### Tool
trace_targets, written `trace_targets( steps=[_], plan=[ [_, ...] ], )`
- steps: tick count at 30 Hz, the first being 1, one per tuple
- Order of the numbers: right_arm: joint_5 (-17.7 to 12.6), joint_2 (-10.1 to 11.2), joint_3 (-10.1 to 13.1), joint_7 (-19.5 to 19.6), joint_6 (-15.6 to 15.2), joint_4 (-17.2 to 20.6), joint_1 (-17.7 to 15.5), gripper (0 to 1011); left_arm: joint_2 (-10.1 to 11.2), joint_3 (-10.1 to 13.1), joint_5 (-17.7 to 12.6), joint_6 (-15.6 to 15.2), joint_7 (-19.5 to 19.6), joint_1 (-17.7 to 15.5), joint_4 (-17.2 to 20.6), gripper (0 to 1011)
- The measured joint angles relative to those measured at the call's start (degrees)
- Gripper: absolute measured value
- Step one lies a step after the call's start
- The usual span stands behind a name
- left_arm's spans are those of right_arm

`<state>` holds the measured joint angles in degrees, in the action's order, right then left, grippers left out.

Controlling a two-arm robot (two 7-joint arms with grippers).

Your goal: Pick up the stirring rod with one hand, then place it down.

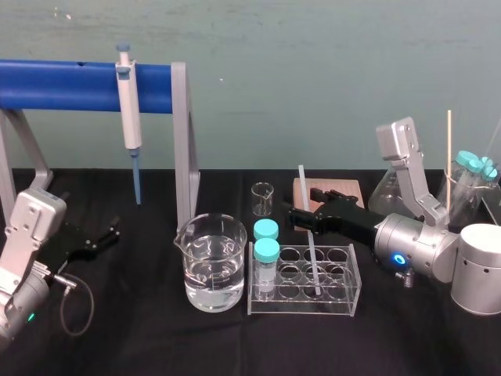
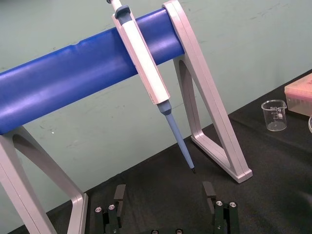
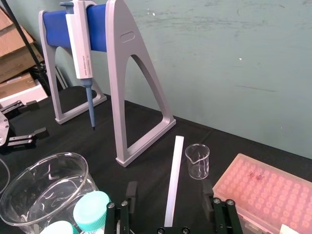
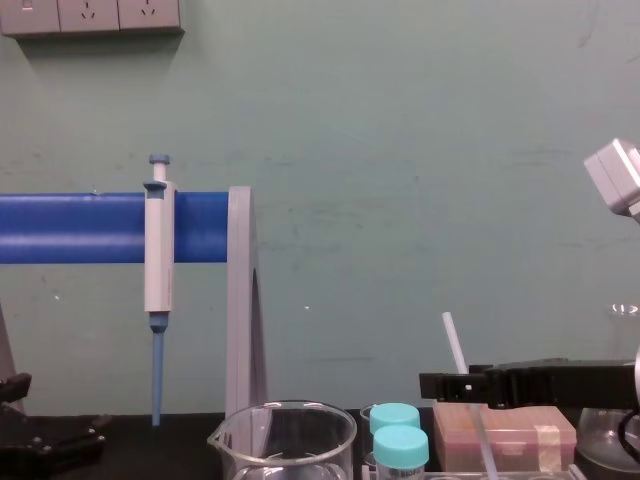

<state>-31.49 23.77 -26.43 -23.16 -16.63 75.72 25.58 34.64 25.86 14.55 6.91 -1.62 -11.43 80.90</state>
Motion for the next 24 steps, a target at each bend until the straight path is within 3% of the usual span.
trace_targets(
  steps=[24],
  plan=[
    [-0.1,0.0,0.0,0.0,0.1,-0.1,0.0,92,0.0,0.0,0.0,0.0,0.0,0.0,0.0,1000]
  ],
)
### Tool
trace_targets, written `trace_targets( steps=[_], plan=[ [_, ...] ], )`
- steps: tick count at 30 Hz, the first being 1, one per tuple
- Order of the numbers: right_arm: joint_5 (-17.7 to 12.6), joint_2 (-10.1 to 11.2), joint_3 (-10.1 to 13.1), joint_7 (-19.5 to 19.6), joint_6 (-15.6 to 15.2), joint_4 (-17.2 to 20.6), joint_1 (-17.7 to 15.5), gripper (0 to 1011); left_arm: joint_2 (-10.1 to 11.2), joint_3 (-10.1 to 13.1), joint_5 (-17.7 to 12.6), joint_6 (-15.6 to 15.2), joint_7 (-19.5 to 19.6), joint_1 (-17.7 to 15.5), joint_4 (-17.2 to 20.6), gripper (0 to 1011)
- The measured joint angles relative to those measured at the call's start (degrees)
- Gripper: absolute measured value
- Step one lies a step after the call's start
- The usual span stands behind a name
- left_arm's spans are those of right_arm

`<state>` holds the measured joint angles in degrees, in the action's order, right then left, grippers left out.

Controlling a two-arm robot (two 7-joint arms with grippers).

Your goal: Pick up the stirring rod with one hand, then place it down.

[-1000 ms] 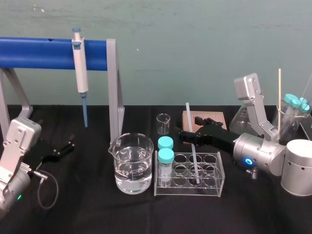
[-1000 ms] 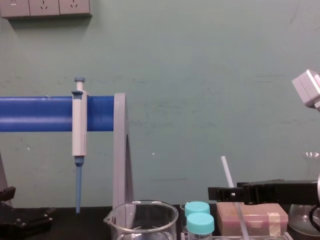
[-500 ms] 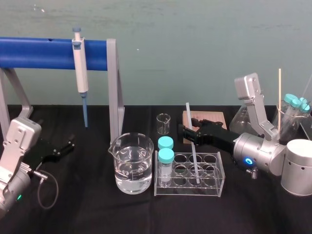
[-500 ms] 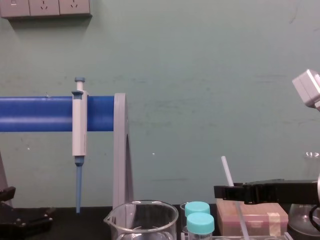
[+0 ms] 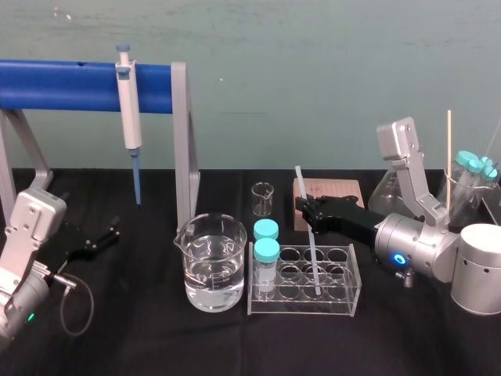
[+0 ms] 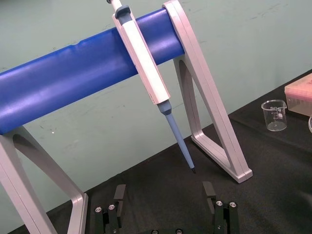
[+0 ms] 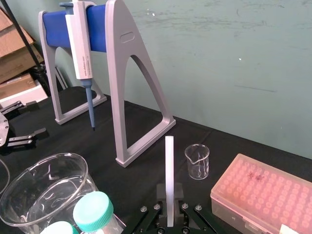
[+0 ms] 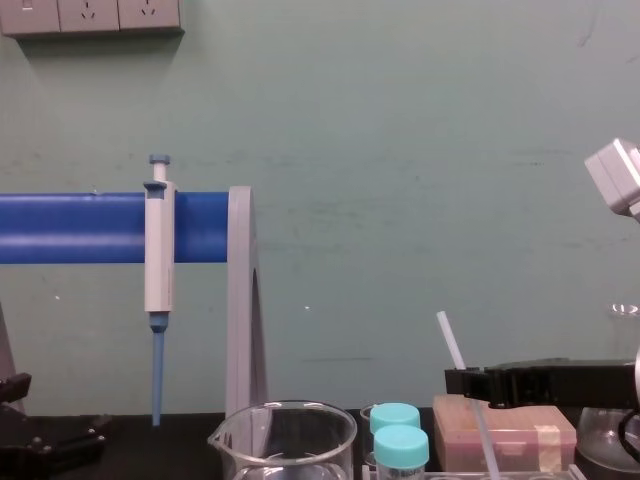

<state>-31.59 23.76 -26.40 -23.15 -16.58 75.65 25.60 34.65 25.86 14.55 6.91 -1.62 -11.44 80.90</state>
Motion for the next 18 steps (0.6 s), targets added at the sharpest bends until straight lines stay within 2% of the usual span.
trace_targets(
  steps=[15,18],
  plan=[
    [0.0,0.0,0.0,0.0,0.0,0.0,0.0,68,0.0,0.0,0.0,0.0,0.0,0.0,0.0,1000],
    [0.7,0.0,0.1,0.0,2.6,0.3,-0.7,68,0.0,0.0,0.0,0.0,0.0,0.0,0.0,1000]
  ],
)
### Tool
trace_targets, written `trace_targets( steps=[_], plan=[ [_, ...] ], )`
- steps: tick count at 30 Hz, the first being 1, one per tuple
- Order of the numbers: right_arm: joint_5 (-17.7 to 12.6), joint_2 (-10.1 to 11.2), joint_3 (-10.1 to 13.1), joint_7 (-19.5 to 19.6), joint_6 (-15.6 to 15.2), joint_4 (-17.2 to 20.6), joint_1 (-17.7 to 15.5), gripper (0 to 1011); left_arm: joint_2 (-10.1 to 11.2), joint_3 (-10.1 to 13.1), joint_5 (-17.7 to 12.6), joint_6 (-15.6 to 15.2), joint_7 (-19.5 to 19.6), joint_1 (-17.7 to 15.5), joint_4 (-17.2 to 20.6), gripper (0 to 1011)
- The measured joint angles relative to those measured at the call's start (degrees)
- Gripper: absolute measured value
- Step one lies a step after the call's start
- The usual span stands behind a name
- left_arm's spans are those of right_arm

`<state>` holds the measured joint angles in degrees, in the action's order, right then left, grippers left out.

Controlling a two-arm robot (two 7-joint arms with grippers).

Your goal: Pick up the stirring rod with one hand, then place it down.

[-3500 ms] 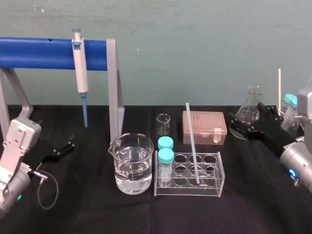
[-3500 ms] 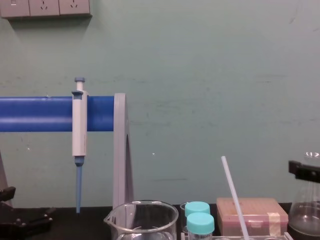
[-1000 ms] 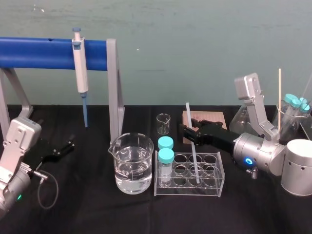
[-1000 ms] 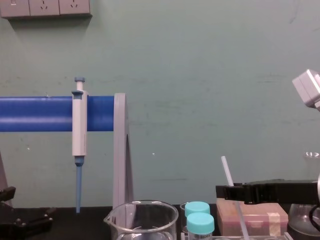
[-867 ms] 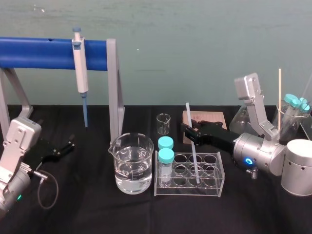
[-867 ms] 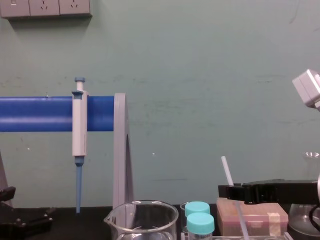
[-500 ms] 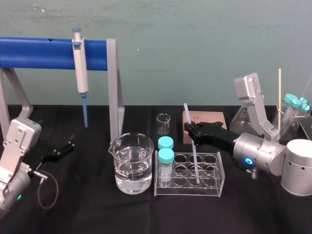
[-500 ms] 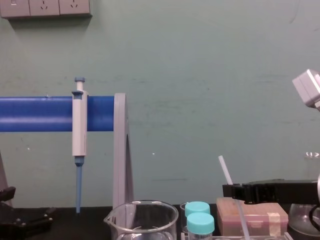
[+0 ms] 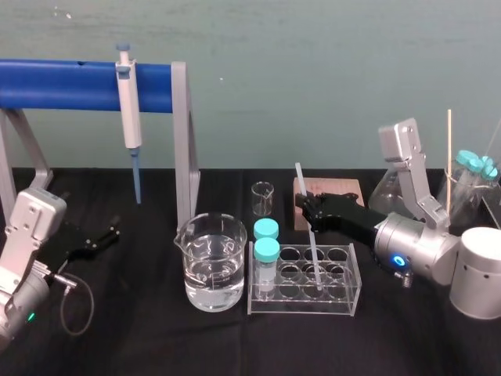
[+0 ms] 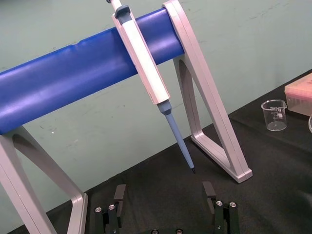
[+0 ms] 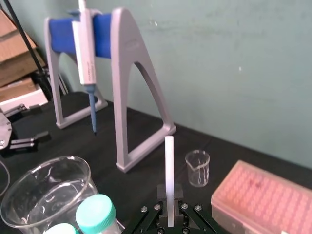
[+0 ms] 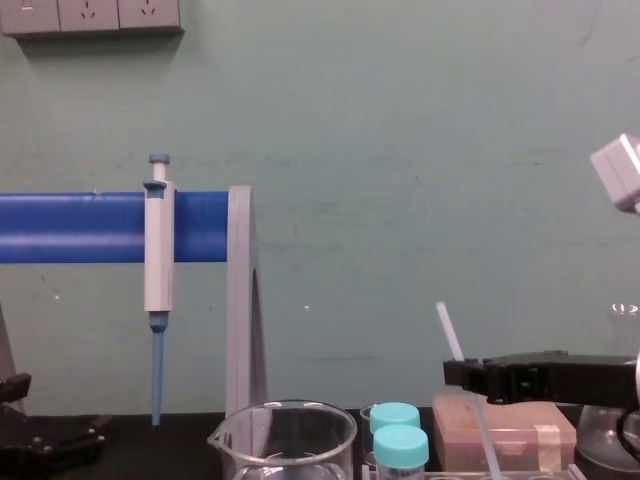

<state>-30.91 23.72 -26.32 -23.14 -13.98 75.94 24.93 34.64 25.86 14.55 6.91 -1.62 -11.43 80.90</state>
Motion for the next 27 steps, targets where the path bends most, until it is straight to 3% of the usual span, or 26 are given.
trace_targets(
  steps=[13,27],
  plan=[
    [3.7,-0.1,1.4,-1.6,10.3,2.1,-3.5,68,0.0,0.0,0.0,0.0,0.0,0.0,0.0,1000],
    [1.7,-1.1,4.8,-4.1,16.0,3.6,-7.2,68,0.0,0.0,0.0,0.0,0.0,0.0,0.0,1000]
  ],
)
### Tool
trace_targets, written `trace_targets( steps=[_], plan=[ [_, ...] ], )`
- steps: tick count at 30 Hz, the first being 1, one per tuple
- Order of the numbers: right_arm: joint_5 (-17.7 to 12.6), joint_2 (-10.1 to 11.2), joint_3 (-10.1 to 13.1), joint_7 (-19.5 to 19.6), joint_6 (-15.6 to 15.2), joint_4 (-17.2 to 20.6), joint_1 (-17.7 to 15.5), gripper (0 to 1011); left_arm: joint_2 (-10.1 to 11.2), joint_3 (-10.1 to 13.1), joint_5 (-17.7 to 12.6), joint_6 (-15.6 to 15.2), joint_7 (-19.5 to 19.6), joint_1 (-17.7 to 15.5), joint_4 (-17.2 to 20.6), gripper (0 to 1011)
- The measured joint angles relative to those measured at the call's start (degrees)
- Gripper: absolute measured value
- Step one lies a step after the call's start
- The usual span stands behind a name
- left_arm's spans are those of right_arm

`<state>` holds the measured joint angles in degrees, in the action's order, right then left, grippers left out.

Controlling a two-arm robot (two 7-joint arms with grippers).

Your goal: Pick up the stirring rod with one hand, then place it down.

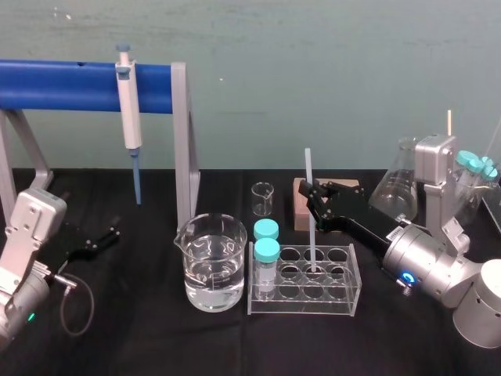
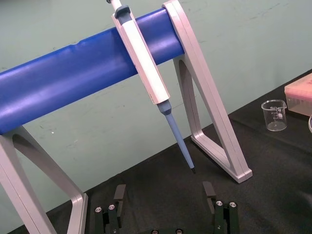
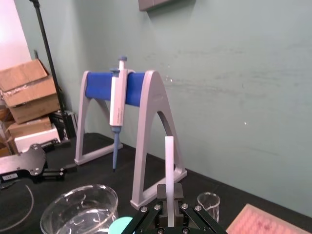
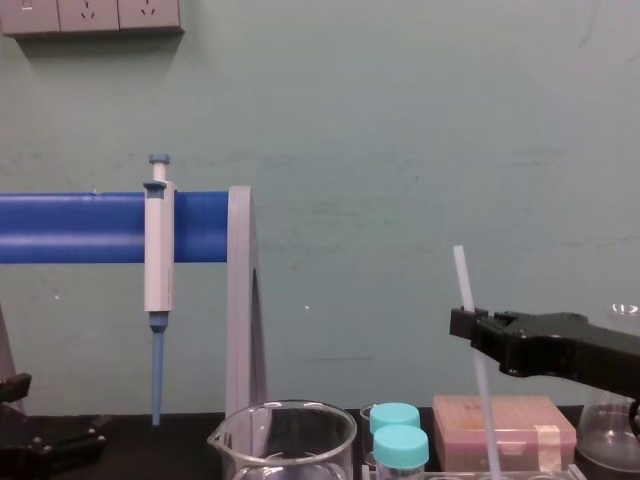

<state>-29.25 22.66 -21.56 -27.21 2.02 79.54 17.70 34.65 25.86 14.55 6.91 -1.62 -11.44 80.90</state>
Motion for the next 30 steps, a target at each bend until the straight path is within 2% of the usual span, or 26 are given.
trace_targets(
  steps=[6,12,20,30],
  plan=[
    [0.0,0.2,0.9,-0.3,1.4,1.3,-0.3,68,0.0,0.0,0.0,0.0,0.0,0.0,0.0,1000],
    [-0.5,1.1,3.6,0.2,2.7,4.9,-0.1,67,0.0,0.0,0.0,0.0,0.0,0.0,0.0,1000],
    [-1.0,2.4,7.5,2.8,2.5,8.3,-0.3,68,0.0,0.0,0.0,0.0,0.0,0.0,0.0,1000],
    [-0.8,2.9,8.9,3.7,1.3,8.9,-1.2,68,0.0,0.0,0.0,0.0,0.0,0.0,0.0,1000]
  ],
)
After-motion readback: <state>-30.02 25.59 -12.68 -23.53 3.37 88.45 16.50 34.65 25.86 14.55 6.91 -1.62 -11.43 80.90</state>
